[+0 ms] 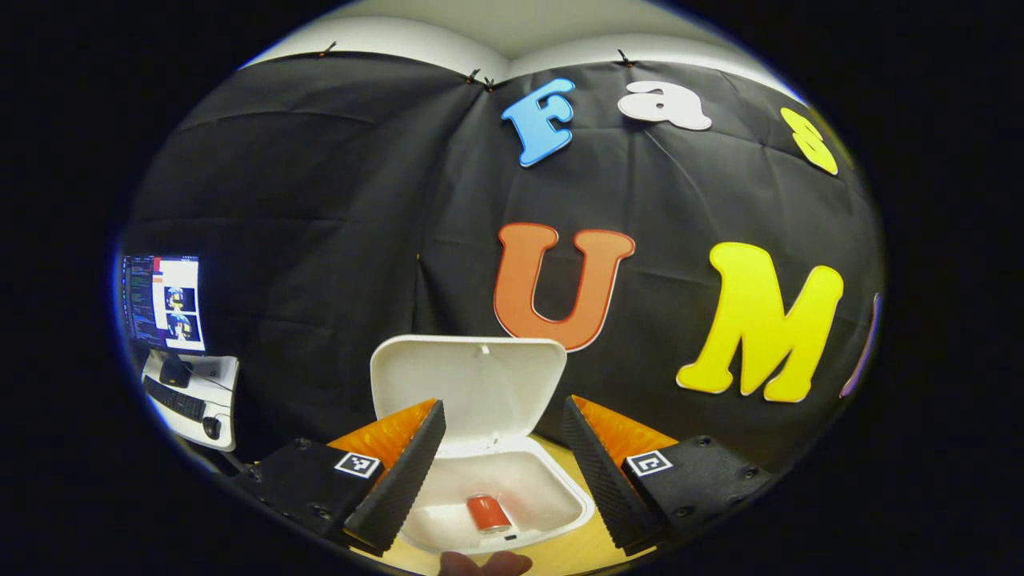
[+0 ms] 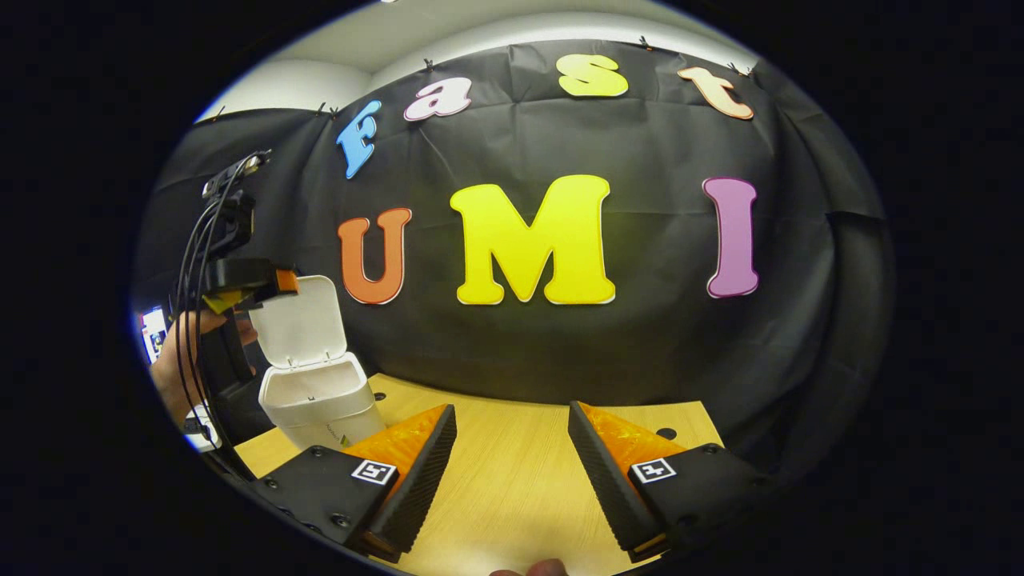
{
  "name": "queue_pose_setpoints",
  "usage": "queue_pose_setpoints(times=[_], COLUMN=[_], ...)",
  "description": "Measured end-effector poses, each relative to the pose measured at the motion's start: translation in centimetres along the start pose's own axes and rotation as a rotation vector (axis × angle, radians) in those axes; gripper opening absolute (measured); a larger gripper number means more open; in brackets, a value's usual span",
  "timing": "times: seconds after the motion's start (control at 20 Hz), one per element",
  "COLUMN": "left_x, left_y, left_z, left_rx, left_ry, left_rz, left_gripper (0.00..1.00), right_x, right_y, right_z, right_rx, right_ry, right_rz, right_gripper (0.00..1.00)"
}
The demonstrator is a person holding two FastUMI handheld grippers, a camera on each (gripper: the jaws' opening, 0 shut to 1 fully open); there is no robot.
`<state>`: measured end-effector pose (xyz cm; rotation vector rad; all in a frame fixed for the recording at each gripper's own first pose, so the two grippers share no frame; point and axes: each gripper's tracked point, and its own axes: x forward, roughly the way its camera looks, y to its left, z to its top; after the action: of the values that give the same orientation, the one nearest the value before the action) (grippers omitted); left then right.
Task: Press the lid of the desktop garbage bin to open it, pick up the crumpled paper on the desktop and throw it into the bin, then pick up the pop can on the desktop and drop it into the bin, and finally close the garbage bin lid.
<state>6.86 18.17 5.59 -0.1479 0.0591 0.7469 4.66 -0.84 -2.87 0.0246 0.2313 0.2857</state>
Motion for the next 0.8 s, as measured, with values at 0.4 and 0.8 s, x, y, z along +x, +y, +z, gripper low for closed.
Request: queue_pose_setpoints(times=[0.4,0.8], left_x=[4.6,9.7], left_y=[1.1,2.2], left_z=[5.5,3.8], left_rx=[0.043,0.075], left_ry=[-0.107,-0.048], left_rz=[0.135,0.171], left_gripper=[0.94,0.94], right_x=[2.3,3.1], right_y=[1.0,3.1], right_z=[1.0,1.6], right_rx=[-0.007,-0.006], right_ry=[0.028,0.038], right_rz=[0.069,0.105], right_gripper=[0.9,0.91])
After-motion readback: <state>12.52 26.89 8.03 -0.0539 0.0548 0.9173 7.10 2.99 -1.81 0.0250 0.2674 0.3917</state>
